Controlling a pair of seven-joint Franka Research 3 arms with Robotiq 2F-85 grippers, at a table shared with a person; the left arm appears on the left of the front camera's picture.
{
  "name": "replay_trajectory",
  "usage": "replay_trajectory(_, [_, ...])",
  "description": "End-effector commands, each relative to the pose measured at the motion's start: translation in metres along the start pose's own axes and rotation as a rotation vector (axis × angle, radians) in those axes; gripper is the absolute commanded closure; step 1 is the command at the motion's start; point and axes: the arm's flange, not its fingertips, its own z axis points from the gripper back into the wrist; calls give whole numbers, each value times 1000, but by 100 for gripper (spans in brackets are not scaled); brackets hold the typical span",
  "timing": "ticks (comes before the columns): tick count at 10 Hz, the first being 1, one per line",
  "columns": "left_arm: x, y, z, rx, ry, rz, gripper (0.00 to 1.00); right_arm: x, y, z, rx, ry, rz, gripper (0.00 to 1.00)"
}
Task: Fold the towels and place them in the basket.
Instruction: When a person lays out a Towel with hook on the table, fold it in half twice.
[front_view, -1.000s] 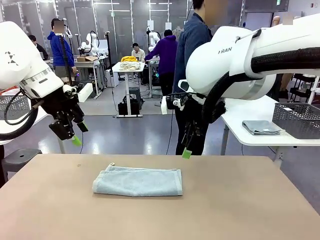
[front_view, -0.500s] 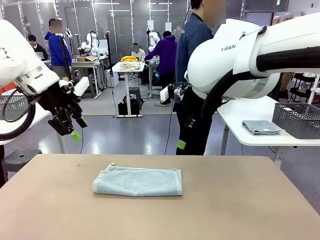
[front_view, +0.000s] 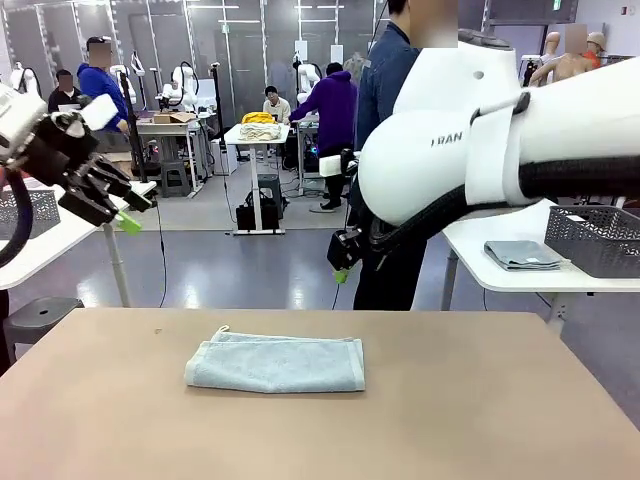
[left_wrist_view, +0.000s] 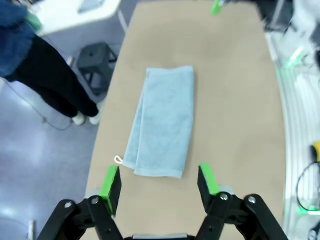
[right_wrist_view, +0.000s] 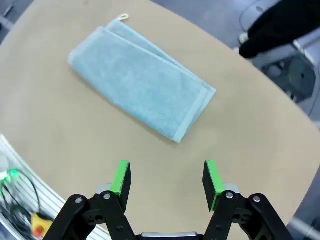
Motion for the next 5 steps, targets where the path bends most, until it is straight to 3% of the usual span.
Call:
replay_trajectory(1, [-8, 7, 12, -75, -76, 17, 22, 1, 3, -10, -54, 43, -218, 27])
replay_trajectory(5, [-21, 24, 23, -169, -113, 87, 22, 4, -15, -21, -44, 105, -404, 27])
